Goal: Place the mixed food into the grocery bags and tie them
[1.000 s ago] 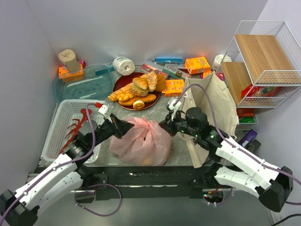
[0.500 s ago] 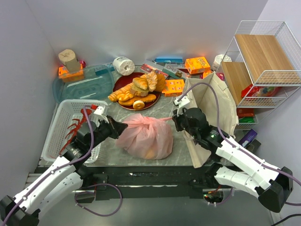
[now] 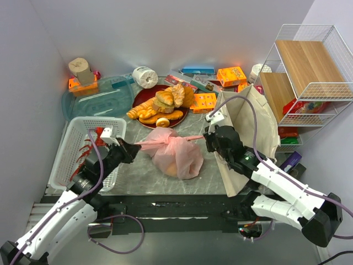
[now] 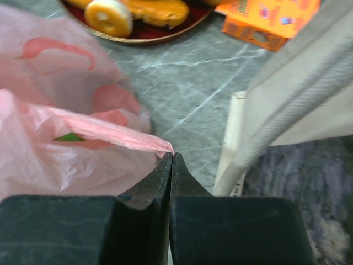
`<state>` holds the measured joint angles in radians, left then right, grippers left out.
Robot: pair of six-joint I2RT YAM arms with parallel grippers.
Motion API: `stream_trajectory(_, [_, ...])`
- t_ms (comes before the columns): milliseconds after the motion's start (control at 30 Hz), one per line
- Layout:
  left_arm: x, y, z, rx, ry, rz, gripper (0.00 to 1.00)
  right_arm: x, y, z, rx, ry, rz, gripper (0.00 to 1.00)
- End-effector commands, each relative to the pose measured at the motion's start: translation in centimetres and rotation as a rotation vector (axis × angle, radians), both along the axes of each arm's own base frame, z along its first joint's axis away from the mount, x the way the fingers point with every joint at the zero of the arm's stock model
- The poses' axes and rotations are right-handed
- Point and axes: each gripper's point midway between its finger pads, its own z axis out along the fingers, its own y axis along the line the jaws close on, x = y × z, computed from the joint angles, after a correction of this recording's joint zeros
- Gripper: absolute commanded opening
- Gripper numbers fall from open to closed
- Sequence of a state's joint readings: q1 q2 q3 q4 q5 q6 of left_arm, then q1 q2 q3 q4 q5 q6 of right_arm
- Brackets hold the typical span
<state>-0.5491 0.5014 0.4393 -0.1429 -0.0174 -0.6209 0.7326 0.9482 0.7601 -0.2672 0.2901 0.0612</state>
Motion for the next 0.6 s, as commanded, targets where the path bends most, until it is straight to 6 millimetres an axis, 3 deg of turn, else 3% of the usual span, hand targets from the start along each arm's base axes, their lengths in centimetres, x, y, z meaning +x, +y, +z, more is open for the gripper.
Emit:
stream_trajectory(0, [0.3, -0.6, 0.0, -0.003, -0.020, -0.040, 0.01, -0.5, 2.2, 2.0, 0.051, -0.020, 0.152, 0.00])
stream_trajectory(100, [0.1, -2.0, -0.9, 0.032, 0.040, -0.122, 0.01, -2.1, 4.8, 2.9, 0.068, -0.012, 0.345, 0.02])
stream_trajectory(133, [0.3, -2.4, -0.2, 0.041, 0.035, -0.142, 0.01, -2.3, 5.4, 3.0, 0.065, -0.005, 0.384, 0.12])
stream_trajectory(167, [0.4, -2.8, -0.9, 0.060, 0.066, -0.166, 0.01, -2.3, 5.5, 3.1, 0.065, 0.004, 0.387, 0.34])
stream_trajectory(200, [0.3, -2.9, -1.1, 0.076, 0.082, -0.179, 0.01, -2.2, 5.7, 4.2, 0.077, -0.006, 0.387, 0.43])
stream_trajectory(267, [0.6, -3.1, -0.6, 0.103, 0.074, -0.188, 0.01, -2.2, 5.5, 4.4, 0.088, 0.036, 0.352, 0.56])
stream_trajectory(333, [0.6, -3.1, -0.2, 0.107, 0.065, -0.198, 0.01, -1.9, 5.5, 5.8, 0.160, 0.048, 0.288, 0.61])
stream_trajectory(400, [0.4, -3.1, 0.1, 0.102, 0.053, -0.200, 0.01, -2.1, 6.1, 6.5, 0.214, 0.054, 0.299, 0.73])
stream_trajectory(467, [0.4, -2.9, 0.2, 0.105, 0.053, -0.193, 0.01, -2.1, 6.7, 6.5, 0.226, 0.070, 0.316, 0.82])
stream_trajectory(567, [0.0, -2.9, 0.2, 0.110, 0.057, -0.203, 0.01, -1.5, 7.2, 5.7, 0.209, 0.114, 0.317, 0.88])
